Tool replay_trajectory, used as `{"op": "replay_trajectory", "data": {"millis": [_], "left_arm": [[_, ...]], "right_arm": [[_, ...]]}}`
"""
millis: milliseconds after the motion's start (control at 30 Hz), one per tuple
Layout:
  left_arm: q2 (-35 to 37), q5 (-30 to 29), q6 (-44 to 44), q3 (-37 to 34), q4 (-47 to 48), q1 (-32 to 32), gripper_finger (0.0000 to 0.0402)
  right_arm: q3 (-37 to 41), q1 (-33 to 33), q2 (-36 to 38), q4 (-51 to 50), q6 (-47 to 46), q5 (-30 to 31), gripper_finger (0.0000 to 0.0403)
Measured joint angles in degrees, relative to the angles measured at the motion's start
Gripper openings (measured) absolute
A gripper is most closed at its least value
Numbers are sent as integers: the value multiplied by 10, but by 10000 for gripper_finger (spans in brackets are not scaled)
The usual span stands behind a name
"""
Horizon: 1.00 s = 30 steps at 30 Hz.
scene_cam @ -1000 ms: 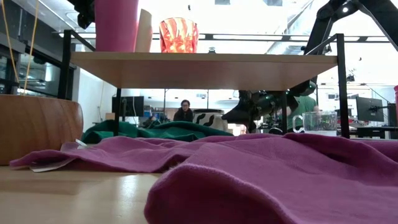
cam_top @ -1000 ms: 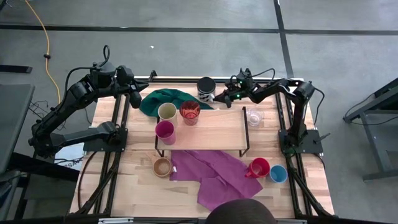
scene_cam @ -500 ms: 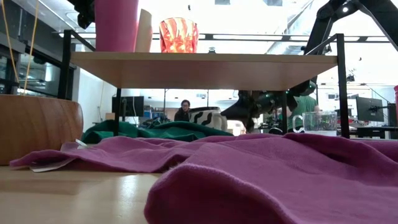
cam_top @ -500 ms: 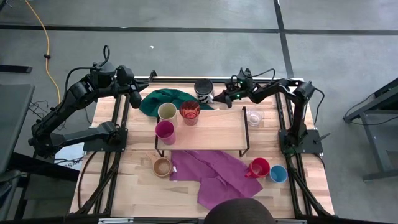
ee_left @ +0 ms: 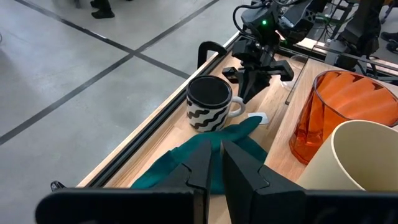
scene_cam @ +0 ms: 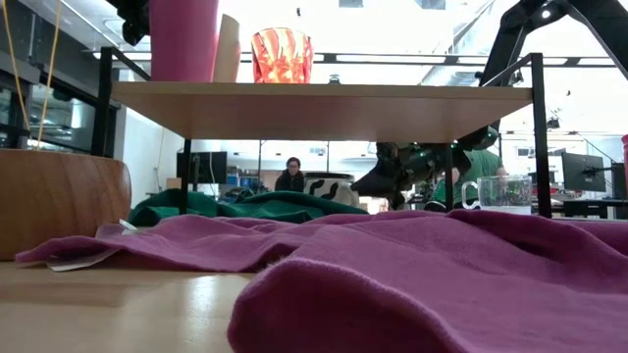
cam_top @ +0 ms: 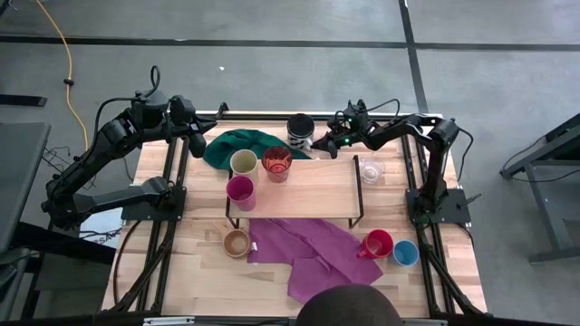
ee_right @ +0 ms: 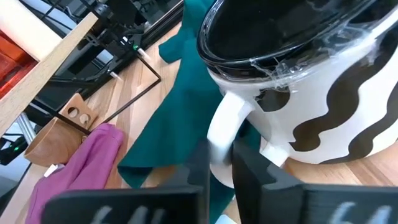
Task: Stack small to large cups/mugs on shelf
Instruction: Put the white mug on the shelf
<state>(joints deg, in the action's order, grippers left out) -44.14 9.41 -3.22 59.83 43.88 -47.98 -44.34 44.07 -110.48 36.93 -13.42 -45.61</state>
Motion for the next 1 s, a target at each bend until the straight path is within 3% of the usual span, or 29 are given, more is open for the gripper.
{"op": "replay_trajectory", "data": {"millis": [200,300,533,1000], "left_arm": [[0,0,0,0,0,0,24],[0,0,0,0,0,0,24],[0,0,0,0,0,0,24],[0,0,0,0,12,0,24]], "right_arm": [[0,0,-5,2,-1,3,97],[0,0,-14,14,-8,-2,111],[0,-2,-45,85,-55,-22,97],[-40,-17,-52,37,-27,-33,87]]}}
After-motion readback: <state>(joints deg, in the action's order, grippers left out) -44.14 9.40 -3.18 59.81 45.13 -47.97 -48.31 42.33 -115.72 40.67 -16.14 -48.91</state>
